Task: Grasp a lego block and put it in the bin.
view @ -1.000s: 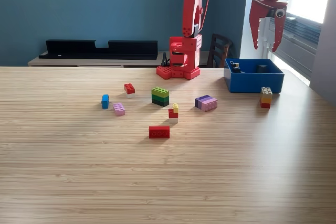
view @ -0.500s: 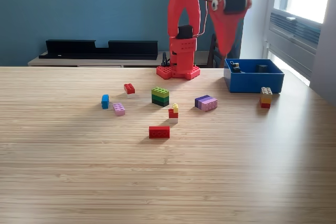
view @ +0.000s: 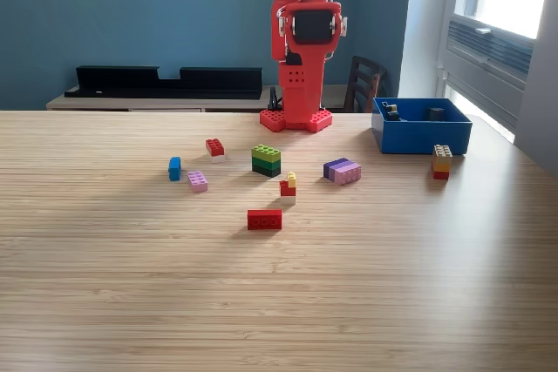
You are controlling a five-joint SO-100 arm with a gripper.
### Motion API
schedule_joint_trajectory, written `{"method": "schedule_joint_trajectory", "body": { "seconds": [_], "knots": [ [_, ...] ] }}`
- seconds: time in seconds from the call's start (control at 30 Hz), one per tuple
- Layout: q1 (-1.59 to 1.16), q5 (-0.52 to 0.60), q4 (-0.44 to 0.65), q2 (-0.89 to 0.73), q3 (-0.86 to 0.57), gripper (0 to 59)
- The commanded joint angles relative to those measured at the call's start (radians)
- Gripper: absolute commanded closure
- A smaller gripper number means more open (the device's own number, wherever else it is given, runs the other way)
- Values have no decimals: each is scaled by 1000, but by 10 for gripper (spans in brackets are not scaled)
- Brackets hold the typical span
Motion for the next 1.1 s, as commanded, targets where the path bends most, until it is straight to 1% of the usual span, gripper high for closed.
{"method": "schedule_joint_trajectory", "body": {
  "seconds": [0.03,0.17,0.43,0.67,0.8,0.9,1.1],
  "knots": [
    [11,6,-31,91,-2,585],
    [11,2,-77,91,38,585],
    [35,0,-83,91,38,585],
    [41,2,-132,91,86,585],
    [44,8,-133,91,97,585],
    [74,51,-137,91,100,585],
    [124,225,-147,91,140,585]
  ]
}}
